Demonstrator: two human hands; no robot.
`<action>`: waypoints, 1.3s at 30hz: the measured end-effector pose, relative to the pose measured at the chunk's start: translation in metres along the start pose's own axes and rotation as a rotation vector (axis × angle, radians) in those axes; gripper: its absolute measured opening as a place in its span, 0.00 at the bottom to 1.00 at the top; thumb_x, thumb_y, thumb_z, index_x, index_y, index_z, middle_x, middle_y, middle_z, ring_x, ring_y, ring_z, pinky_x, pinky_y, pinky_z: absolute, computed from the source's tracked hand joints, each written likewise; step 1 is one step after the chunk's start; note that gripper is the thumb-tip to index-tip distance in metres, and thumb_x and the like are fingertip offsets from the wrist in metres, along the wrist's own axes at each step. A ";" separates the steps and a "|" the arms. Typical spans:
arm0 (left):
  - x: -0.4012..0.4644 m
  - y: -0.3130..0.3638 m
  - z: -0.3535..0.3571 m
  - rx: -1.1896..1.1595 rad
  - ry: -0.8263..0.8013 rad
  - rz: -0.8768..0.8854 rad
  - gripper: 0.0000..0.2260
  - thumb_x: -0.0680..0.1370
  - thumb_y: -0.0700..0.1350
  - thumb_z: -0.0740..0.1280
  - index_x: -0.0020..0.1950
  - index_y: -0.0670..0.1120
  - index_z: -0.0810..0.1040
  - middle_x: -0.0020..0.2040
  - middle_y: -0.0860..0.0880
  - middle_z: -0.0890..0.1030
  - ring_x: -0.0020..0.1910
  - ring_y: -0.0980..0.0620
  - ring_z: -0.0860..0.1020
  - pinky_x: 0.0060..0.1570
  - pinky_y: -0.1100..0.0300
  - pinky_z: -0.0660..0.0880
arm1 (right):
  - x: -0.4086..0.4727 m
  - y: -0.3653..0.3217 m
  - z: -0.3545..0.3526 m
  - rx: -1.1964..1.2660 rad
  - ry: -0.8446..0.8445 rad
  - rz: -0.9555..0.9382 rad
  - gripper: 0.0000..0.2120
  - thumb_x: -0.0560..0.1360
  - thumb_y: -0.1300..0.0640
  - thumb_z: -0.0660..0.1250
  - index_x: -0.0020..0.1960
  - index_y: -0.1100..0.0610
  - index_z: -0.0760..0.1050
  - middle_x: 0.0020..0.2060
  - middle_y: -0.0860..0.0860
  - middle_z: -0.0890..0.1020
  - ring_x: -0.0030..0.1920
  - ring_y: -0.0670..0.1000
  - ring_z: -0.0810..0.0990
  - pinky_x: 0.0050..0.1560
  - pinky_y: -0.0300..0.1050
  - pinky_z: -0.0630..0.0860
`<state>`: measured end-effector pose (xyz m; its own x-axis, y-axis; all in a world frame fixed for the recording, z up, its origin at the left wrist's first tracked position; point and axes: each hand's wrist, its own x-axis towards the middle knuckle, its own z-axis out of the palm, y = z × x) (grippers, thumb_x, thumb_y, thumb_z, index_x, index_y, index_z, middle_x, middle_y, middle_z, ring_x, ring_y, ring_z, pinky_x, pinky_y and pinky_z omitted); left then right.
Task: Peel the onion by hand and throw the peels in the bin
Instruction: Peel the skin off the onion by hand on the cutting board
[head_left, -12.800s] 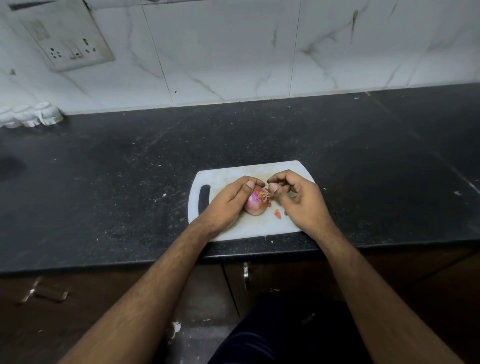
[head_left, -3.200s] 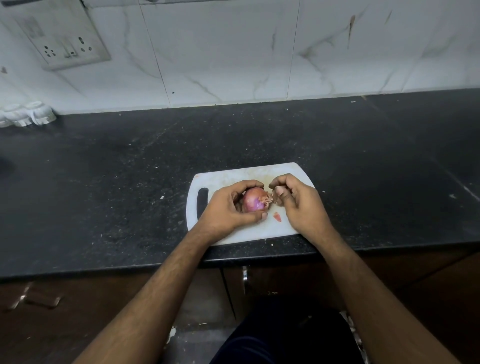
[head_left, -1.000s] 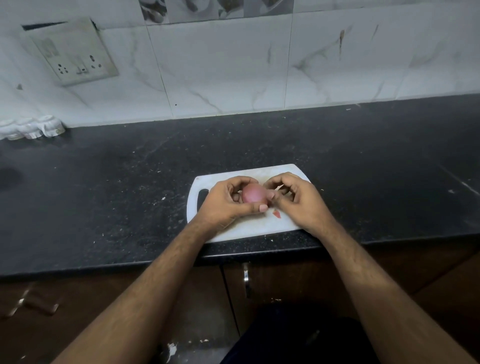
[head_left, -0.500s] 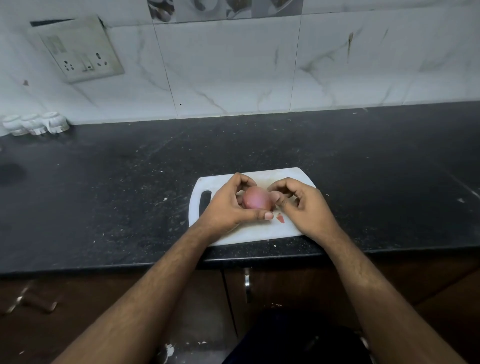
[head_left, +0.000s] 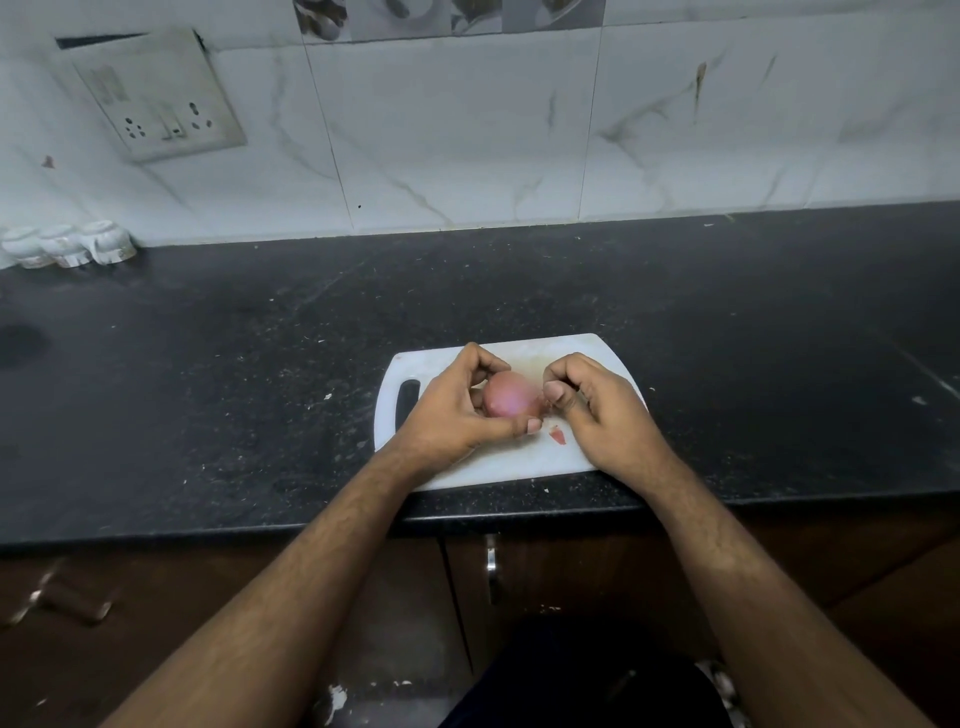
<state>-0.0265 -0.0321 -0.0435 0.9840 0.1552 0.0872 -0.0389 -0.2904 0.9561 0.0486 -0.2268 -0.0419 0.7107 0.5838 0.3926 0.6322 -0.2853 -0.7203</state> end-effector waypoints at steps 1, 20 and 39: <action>0.000 0.000 0.000 -0.006 0.001 -0.003 0.27 0.67 0.42 0.86 0.60 0.46 0.75 0.56 0.49 0.82 0.50 0.56 0.85 0.54 0.57 0.83 | 0.000 0.002 0.000 -0.026 -0.003 -0.009 0.05 0.83 0.60 0.64 0.49 0.56 0.76 0.42 0.43 0.78 0.43 0.41 0.77 0.42 0.30 0.70; -0.001 0.001 0.002 -0.032 0.037 -0.002 0.28 0.66 0.37 0.86 0.58 0.43 0.74 0.53 0.51 0.82 0.45 0.59 0.86 0.47 0.64 0.81 | -0.001 0.000 -0.001 0.048 0.044 0.108 0.06 0.83 0.59 0.64 0.57 0.52 0.78 0.43 0.42 0.82 0.45 0.41 0.80 0.45 0.32 0.76; 0.000 -0.004 0.004 0.046 0.026 0.165 0.28 0.67 0.46 0.86 0.65 0.51 0.81 0.63 0.50 0.81 0.60 0.51 0.83 0.58 0.55 0.83 | -0.001 -0.003 0.003 0.071 0.008 0.100 0.04 0.80 0.54 0.70 0.48 0.51 0.76 0.45 0.46 0.81 0.38 0.43 0.80 0.38 0.35 0.77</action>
<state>-0.0259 -0.0350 -0.0484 0.9601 0.1260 0.2498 -0.1911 -0.3570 0.9144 0.0450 -0.2239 -0.0422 0.7718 0.5491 0.3206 0.5345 -0.2872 -0.7949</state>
